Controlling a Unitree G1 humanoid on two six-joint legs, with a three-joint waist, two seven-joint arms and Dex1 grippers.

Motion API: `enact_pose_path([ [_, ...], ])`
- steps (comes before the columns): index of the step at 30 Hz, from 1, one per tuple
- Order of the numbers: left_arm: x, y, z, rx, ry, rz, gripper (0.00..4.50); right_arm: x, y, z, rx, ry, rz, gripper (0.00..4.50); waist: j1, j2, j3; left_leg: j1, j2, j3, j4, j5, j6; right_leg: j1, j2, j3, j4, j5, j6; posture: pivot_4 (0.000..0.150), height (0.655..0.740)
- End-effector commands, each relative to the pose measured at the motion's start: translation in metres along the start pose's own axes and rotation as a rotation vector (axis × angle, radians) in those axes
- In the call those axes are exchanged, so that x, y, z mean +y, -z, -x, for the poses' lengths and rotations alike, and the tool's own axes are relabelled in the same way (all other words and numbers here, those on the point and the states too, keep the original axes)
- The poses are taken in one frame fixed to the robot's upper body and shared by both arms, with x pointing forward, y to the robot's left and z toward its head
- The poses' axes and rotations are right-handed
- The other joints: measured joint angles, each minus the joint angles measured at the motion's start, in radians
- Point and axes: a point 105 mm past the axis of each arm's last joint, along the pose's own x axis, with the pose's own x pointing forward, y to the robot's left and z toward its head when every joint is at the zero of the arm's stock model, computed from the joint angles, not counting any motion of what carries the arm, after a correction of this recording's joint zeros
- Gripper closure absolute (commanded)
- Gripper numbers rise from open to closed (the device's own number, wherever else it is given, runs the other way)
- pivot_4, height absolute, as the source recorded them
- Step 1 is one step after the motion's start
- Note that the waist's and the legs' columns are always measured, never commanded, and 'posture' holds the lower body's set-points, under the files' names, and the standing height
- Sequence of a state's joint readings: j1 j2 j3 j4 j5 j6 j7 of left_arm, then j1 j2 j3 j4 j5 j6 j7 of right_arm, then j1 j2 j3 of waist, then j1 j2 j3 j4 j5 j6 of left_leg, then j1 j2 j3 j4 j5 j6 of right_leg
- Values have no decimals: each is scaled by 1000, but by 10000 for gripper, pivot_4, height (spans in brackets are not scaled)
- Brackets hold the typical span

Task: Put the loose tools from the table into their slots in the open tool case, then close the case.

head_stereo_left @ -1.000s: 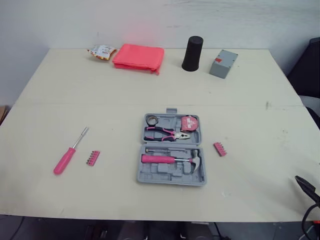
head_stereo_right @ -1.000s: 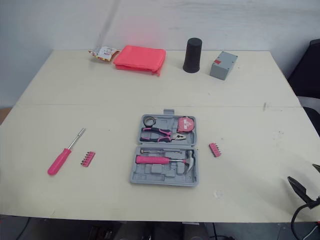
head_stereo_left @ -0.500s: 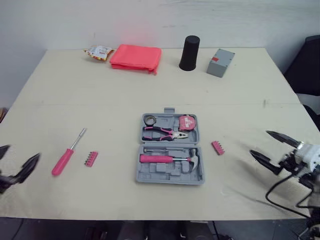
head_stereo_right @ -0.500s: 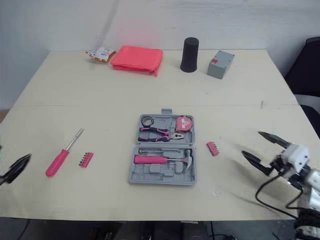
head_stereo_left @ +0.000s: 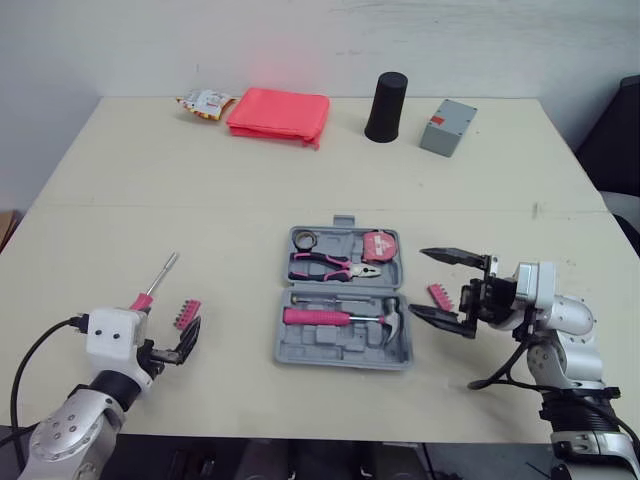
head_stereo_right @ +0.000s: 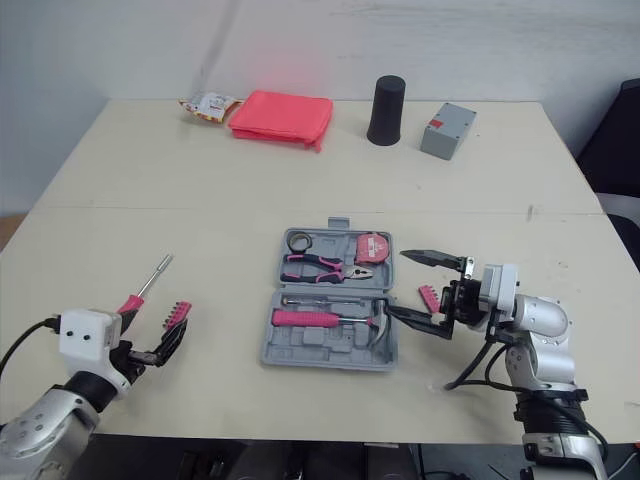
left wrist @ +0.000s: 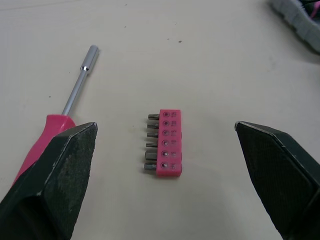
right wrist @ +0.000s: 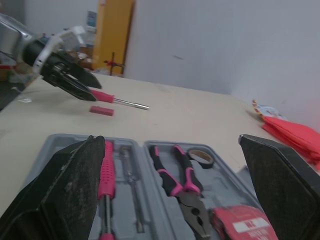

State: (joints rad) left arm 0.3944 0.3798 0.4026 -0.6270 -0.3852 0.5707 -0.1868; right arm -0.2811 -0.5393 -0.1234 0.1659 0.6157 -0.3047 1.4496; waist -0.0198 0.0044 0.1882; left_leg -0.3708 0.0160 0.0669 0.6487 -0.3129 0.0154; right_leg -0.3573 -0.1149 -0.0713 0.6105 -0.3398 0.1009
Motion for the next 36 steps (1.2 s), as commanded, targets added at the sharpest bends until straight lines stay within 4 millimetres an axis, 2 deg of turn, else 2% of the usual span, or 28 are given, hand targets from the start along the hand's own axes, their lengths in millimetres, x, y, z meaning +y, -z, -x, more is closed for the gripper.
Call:
enact_pose_path([
  [1, 1, 13, -4, 45, 12, -2, 280, -1, -5, 3, 0, 2, 36, 0, 0, 0, 0, 0, 0, 0, 0, 0, 0, 0, 0, 0, 0, 0, 0, 1500, 7400],
  [7, -10, 17, -12, 35, 108, -24, 280, 3, 3, 14, 28, 27, 41, 0, 11, 0, 0, 0, 0, 0, 0, 0, 0, 0, 0, 0, 0, 0, 0, 1500, 7400],
  [16, -4, 18, -28, 34, 143, -12, 280, 4, 6, 18, 39, 58, 65, 0, 19, 0, 0, 1, 0, 0, 1, 1, 0, 0, 0, 0, 2, 0, 0, 1500, 7400],
  [21, -3, 39, -28, 103, 216, 11, 280, 5, 5, 16, 45, 67, 77, 0, 19, 1, -1, 1, 0, 0, 1, 1, -1, 0, 0, -1, 2, 0, 0, 1500, 7400],
  [29, -3, 56, -24, 145, 251, 30, 280, 1, 2, 15, 59, 87, 94, 0, 17, 7, -4, 2, 0, 0, 0, 1, -1, 0, 0, 0, 2, 0, 0, 1500, 7400],
  [30, -3, 56, -24, 144, 252, 36, 5650, 0, 3, 16, 63, 90, 93, 0, 17, 7, -5, 2, 0, 0, 0, 1, -1, 0, 0, 0, 2, 0, 0, 1500, 7400],
  [31, -4, 56, -24, 145, 258, 37, 7874, 0, 3, 16, 67, 95, 93, 0, 17, 8, -5, 2, 0, 0, 0, 1, -1, 0, 0, 0, 2, 0, 0, 1500, 7400],
  [36, -9, 58, -24, 162, 279, 25, 28497, -2, 6, 21, 83, 116, 87, 0, 19, 9, -6, 2, 0, 1, 0, 1, -1, 0, 0, 0, 2, 0, 0, 1500, 7400],
])
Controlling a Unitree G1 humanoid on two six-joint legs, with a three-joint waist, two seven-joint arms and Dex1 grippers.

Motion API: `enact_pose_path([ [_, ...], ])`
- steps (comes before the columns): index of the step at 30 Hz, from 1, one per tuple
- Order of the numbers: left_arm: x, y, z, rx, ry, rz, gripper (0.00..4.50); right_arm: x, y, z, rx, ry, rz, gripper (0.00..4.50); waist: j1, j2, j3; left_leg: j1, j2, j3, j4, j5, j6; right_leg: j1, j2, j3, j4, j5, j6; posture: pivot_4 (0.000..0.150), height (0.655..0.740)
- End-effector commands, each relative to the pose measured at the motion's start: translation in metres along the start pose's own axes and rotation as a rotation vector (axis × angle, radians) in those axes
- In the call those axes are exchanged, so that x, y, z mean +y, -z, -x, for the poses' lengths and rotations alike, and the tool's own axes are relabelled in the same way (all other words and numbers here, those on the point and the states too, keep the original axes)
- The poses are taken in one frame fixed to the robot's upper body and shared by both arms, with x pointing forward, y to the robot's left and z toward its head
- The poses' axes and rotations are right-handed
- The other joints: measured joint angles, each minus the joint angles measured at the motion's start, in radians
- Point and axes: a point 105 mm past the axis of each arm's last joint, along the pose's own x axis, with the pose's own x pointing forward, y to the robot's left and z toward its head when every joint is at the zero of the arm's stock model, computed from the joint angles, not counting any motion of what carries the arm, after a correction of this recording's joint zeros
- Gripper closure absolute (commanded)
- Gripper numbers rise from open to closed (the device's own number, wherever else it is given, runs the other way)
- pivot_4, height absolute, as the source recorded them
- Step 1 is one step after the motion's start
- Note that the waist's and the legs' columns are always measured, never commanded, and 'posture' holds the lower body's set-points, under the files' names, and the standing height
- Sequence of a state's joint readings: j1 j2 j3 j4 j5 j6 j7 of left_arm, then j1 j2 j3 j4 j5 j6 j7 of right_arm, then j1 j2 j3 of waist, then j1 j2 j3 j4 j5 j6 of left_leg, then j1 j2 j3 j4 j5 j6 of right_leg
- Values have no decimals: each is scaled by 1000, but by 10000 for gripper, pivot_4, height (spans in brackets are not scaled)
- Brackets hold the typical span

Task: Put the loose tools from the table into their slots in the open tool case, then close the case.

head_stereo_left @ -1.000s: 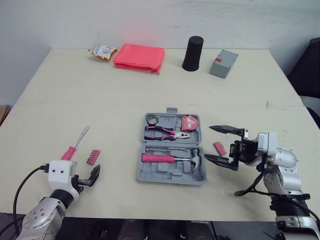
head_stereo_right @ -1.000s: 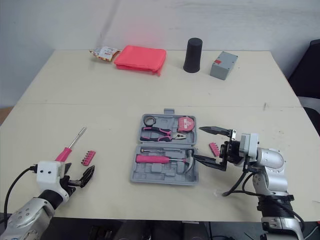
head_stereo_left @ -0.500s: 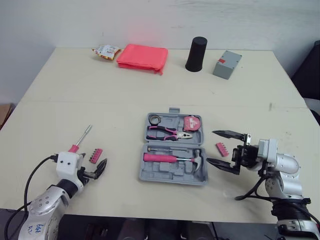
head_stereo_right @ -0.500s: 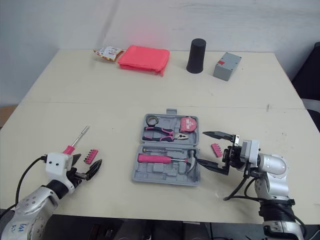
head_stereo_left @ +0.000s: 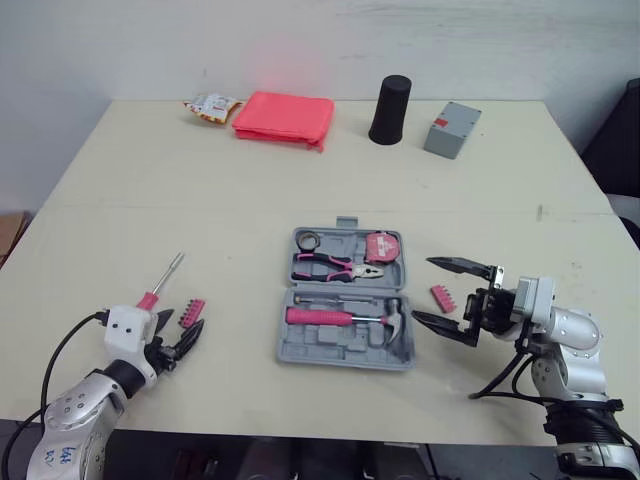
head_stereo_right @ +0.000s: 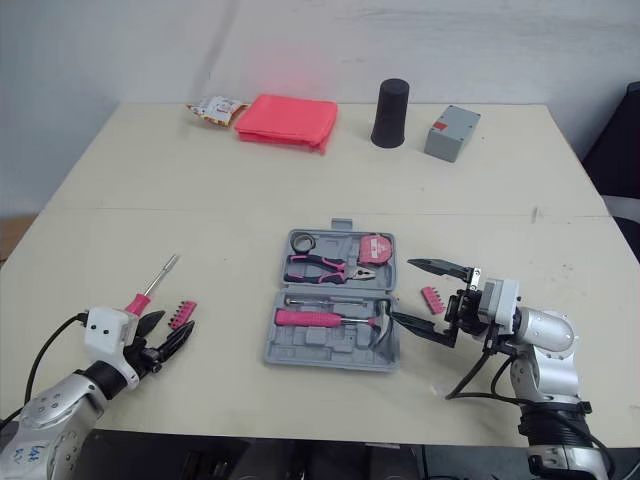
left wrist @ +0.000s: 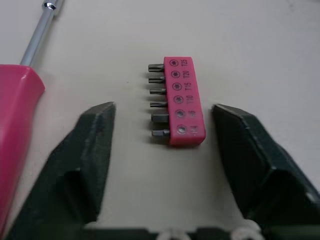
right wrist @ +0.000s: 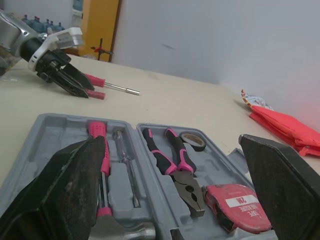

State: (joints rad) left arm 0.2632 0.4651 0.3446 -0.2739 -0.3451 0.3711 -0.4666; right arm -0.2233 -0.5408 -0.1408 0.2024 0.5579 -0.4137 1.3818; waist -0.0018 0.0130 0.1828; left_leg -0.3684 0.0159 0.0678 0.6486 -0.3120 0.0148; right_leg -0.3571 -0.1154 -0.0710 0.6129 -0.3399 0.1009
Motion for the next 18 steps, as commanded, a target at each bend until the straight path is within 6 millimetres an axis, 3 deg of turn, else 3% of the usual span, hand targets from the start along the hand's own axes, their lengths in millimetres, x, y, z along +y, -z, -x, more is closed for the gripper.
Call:
enact_pose_path([
  [1, -13, 35, 3, 132, 47, 70, 33194, -6, -4, 8, 11, 24, 38, 0, 0, 0, 0, 0, 0, 0, 0, 0, 0, 0, 0, 0, 0, 0, 0, 1500, 7400],
  [3, -14, 33, 2, 123, 44, 64, 38584, -6, -3, 10, 17, 28, 36, 0, 0, 0, 0, 0, 0, 0, 0, 0, 0, 0, 0, 0, 0, 0, 0, 1500, 7400],
  [6, -13, 25, 2, 80, 47, 39, 38582, -5, -2, 11, 18, 26, 33, 0, 0, 0, 0, 0, 0, 0, 0, 0, 0, 0, 0, 0, 0, 0, 0, 1500, 7400],
  [11, -11, -13, 8, -76, 84, -76, 38582, -2, -2, 12, 26, 21, 31, 0, -1, -1, 0, -1, 0, 0, 0, 0, 0, 0, 0, 0, 0, 0, 0, 1500, 7400],
  [15, -34, -61, 16, -201, 278, -213, 38582, 1, -6, 13, 41, 9, 36, 0, 0, -7, 4, -2, 0, -1, 0, 0, 0, -1, 0, -1, 0, 0, 0, 1500, 7400],
  [18, -52, -77, 19, -190, 413, -291, 38582, 1, -9, 15, 54, 2, 39, 0, -2, -7, 4, -3, 0, -1, 0, 0, 0, -1, -1, 0, -1, 0, 0, 1500, 7400],
])
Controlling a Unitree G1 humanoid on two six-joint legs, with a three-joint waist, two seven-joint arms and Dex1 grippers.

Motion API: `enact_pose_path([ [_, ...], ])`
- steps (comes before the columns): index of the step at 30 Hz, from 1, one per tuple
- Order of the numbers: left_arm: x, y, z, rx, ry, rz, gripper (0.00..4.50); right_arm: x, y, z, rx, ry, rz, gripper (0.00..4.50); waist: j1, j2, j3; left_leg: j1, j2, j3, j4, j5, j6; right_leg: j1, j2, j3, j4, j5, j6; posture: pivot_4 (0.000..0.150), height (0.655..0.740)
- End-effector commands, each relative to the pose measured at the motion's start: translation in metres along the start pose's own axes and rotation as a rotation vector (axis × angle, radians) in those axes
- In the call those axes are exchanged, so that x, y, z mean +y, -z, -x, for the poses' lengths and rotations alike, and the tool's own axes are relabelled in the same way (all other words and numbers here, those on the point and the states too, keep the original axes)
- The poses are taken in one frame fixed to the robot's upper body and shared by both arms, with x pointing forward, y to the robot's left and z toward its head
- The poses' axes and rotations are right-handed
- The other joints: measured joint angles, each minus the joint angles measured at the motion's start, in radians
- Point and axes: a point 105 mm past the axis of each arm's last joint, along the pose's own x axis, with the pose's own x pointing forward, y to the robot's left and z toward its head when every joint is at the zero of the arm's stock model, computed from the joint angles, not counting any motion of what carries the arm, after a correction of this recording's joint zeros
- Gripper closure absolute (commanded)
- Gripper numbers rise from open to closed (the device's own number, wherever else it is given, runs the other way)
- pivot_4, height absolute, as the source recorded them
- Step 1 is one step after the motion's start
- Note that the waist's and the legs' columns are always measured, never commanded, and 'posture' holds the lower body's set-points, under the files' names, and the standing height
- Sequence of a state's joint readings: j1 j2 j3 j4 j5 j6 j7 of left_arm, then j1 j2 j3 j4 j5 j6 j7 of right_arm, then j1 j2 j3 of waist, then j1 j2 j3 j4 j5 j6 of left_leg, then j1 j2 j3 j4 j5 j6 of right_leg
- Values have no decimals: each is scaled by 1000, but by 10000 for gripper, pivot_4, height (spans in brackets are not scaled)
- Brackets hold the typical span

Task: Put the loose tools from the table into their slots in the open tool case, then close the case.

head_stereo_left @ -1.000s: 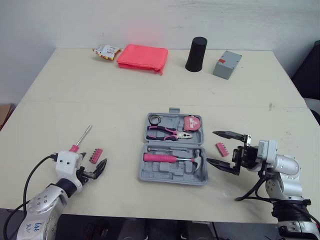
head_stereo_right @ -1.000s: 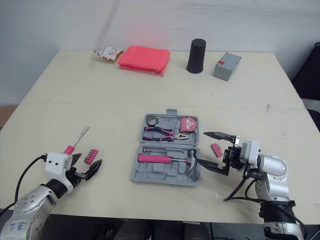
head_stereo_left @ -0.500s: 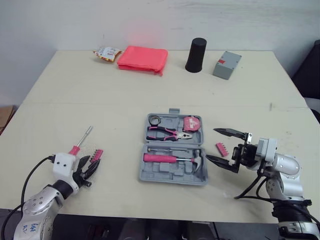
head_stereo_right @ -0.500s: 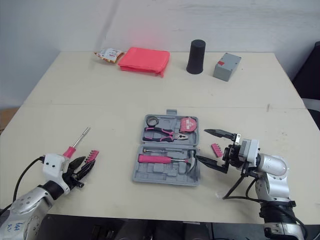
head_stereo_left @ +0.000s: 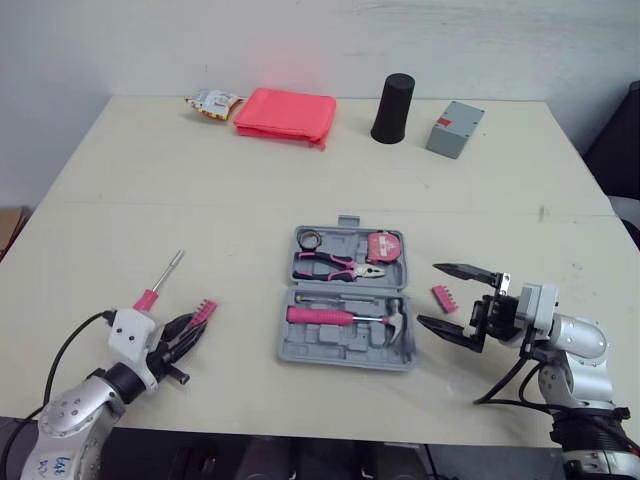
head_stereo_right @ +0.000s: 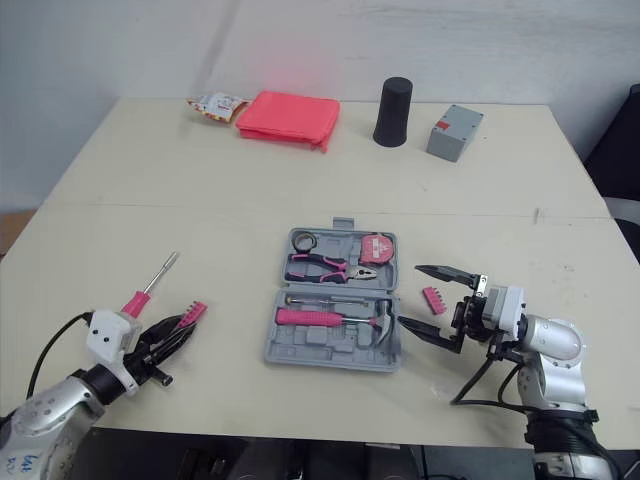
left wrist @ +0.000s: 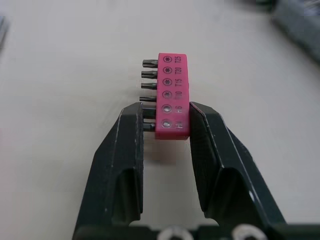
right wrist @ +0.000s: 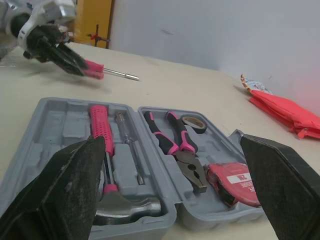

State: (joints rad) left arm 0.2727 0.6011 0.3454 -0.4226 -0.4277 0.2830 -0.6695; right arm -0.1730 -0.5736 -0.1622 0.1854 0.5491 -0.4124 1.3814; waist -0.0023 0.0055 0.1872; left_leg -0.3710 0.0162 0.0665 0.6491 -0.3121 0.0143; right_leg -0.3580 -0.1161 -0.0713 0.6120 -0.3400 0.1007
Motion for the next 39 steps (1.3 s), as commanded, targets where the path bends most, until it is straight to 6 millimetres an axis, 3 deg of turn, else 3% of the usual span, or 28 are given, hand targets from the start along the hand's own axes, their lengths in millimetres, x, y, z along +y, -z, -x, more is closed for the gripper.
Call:
enact_pose_path([
  [1, -23, -35, -5, -31, 212, -123, 38582, -4, -13, 4, 6, -4, 48, 0, -2, 0, 0, 0, 0, 0, 0, 0, 0, 0, 0, 0, -1, 0, 0, 1500, 7400],
  [4, -50, -48, -15, 72, 488, -213, 38582, 3, -20, 8, 29, -75, 35, 0, 0, 1, 0, 0, 0, 0, -1, 0, 0, 0, 0, 0, 0, 0, 0, 1500, 7400],
  [8, -56, -46, -28, 218, 611, -261, 38582, 6, -24, 8, 41, -87, 17, 0, -4, 1, 1, 1, 0, 0, -1, 0, 0, 1, 1, 0, -1, 0, 0, 1500, 7400],
  [11, -54, -47, -43, 237, 608, -253, 38582, 6, -27, 6, 41, -61, 12, 0, -4, 1, 1, 0, 0, 0, -1, 1, 0, 1, 2, 0, 0, 0, 0, 1500, 7400],
  [14, -58, -27, -52, 328, 650, -330, 38582, 11, -26, 6, 47, -55, -1, 0, 0, 1, 1, 0, 0, 1, -1, 1, 0, 0, 2, 0, 0, 0, 0, 1500, 7400],
  [17, -67, -28, -63, 305, 673, -293, 38582, 10, -26, 7, 56, -24, 6, 0, 2, 0, 2, 0, 0, 1, -1, 1, 0, 0, 3, 0, 0, 0, 0, 1500, 7400],
  [24, -64, -20, -72, 363, 679, -331, 38582, 15, -22, 12, 69, -2, 4, 0, 5, -1, 3, 0, -1, 1, 1, 1, 1, 1, 2, 0, 1, 0, 1, 1500, 7400],
  [39, -68, -56, -74, 353, 725, -420, 38582, 20, -18, 17, 78, 15, -2, 0, 2, -3, 4, 0, -1, 1, 3, 2, 1, 1, 3, 0, 5, 0, 1, 1500, 7400],
])
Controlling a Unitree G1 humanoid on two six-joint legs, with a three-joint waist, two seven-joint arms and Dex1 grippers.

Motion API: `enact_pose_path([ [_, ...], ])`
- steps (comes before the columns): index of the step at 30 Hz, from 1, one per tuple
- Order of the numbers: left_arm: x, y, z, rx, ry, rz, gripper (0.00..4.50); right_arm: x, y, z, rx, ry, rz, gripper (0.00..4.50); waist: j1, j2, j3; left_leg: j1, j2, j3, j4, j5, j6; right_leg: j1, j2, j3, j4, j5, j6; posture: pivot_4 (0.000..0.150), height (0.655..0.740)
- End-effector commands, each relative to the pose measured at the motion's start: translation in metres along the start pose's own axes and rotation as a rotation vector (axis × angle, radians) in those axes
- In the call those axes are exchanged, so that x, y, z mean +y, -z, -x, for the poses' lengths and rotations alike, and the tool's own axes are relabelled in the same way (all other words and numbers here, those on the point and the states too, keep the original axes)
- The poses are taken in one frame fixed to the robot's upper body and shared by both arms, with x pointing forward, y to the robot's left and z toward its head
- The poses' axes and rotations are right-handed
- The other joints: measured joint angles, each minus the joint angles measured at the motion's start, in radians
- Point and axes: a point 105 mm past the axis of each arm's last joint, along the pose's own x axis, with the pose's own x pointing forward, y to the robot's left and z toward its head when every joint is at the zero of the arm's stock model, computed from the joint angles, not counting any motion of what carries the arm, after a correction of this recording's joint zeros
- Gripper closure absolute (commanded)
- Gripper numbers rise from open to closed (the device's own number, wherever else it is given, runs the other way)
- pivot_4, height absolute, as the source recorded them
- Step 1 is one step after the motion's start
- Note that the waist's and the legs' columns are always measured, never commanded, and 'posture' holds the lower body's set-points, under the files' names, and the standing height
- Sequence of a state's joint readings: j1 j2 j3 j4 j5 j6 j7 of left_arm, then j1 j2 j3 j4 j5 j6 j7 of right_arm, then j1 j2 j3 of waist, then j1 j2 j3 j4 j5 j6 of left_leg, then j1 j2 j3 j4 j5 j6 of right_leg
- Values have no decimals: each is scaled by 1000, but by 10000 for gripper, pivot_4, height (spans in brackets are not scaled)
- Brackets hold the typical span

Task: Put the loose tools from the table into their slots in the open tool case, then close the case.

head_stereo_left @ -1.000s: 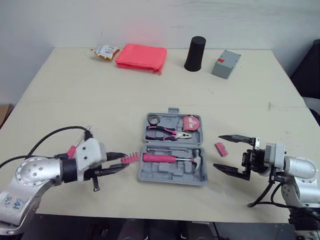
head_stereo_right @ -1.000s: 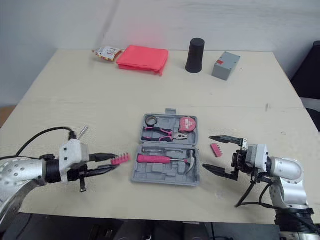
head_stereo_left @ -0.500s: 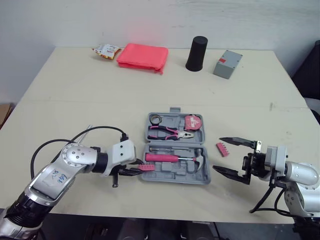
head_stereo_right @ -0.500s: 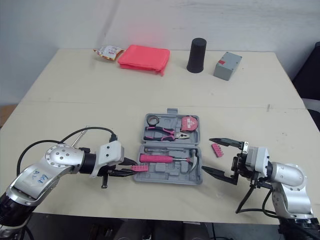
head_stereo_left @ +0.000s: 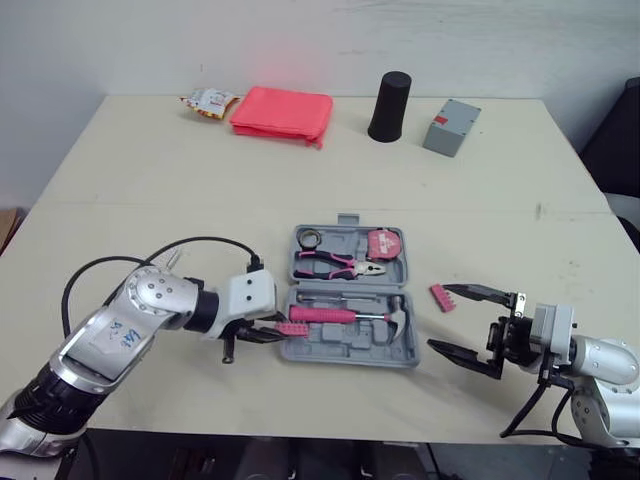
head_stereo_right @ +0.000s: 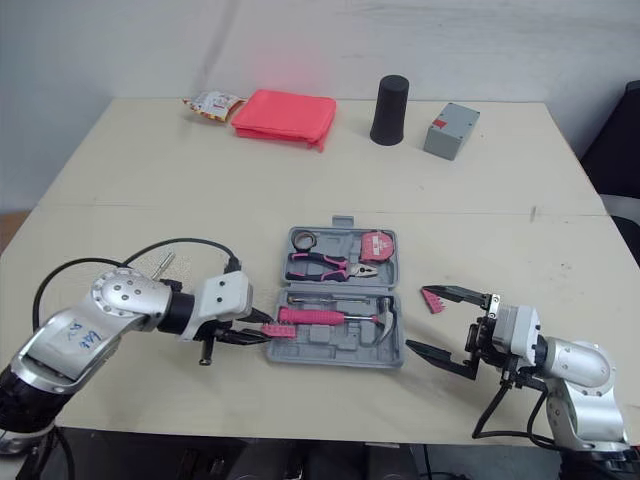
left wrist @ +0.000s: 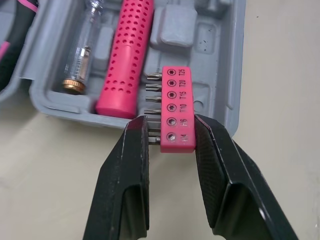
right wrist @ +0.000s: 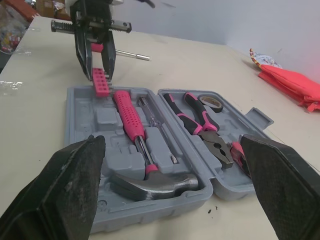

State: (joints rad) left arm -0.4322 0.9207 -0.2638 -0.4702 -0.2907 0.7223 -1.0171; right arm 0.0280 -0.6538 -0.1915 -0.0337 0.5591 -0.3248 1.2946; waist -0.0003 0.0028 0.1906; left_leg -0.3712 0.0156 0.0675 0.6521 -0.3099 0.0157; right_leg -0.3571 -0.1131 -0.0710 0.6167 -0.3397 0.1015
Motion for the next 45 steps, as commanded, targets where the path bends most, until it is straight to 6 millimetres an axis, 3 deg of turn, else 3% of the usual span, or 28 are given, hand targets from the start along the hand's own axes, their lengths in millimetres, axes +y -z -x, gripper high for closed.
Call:
enact_pose_path([
  [1, -1, -13, -4, 3, 13, -55, 38582, -3, -7, 2, -16, 13, 40, 0, 2, -1, 0, 0, 0, 0, 0, 0, 0, 0, 0, 0, 0, 0, 0, 1500, 7400],
  [12, 1, -10, -27, 79, 42, -61, 38582, 0, 6, 9, -10, 18, 34, 0, 2, -3, 2, 0, 0, 0, 2, 1, 0, 0, 1, 1, 2, 0, 0, 1500, 7400],
  [20, 10, -8, -32, 121, -9, -67, 38582, 5, 10, 16, -9, 26, 36, 0, 4, -3, 2, 0, 0, 0, 3, 1, 0, 0, 1, 1, 3, 0, 0, 1500, 7400],
  [29, 8, -16, -32, 74, -18, -58, 38582, 5, 6, 14, -12, 30, 42, 0, 5, -3, 2, 0, 0, 0, 6, 1, 0, 1, 0, 2, 3, 0, 0, 1500, 7400],
  [31, 7, -21, -28, 52, -25, -113, 28582, 5, 6, 13, -12, 30, 40, 0, 5, -3, 2, 0, 0, 0, 6, 1, 1, 1, 0, 2, 3, 0, 0, 1500, 7400],
  [33, 4, -27, -23, 32, -19, -163, 21495, 5, 6, 14, -11, 30, 37, 0, 4, -4, 2, 0, 0, 0, 6, 1, 1, 1, 0, 2, 4, 0, 0, 1500, 7400],
  [36, -7, -29, -7, 24, 22, -170, 21495, 4, 6, 14, -7, 28, 35, 0, 2, -4, 2, 0, 0, -1, 6, 1, 0, 1, 0, 1, 4, 0, 0, 1500, 7400],
  [39, -2, -34, 2, -18, -26, -165, 21495, 4, 6, 14, -4, 23, 32, 0, -1, -4, 2, 0, 1, 0, 6, 1, 0, 0, 0, 2, 4, 0, 0, 1500, 7400],
  [41, 4, -44, 5, -163, -67, -269, 21495, 4, 5, 13, -8, 20, 30, 0, 0, -4, 2, 0, 1, 0, 7, 1, 0, 1, 0, 2, 3, 0, 0, 1500, 7400],
  [42, 4, -58, 9, -306, -91, -341, 25480, 4, 5, 12, -10, 20, 29, 0, 0, -4, 2, 0, 0, 0, 7, 1, 0, 1, 0, 2, 4, 0, 0, 1500, 7400],
  [43, 7, -57, 11, -353, -122, -325, 26923, 3, 5, 12, -11, 18, 28, 0, 1, -4, 2, 0, 0, 0, 7, 1, 0, 1, 0, 2, 3, 0, 0, 1500, 7400],
  [45, 7, -47, 11, -356, -119, -341, 34414, 3, 5, 11, -12, 15, 26, 0, 2, -6, 4, -1, 1, -1, 9, 0, 1, 1, -1, 1, 3, 0, 0, 1500, 7400],
])
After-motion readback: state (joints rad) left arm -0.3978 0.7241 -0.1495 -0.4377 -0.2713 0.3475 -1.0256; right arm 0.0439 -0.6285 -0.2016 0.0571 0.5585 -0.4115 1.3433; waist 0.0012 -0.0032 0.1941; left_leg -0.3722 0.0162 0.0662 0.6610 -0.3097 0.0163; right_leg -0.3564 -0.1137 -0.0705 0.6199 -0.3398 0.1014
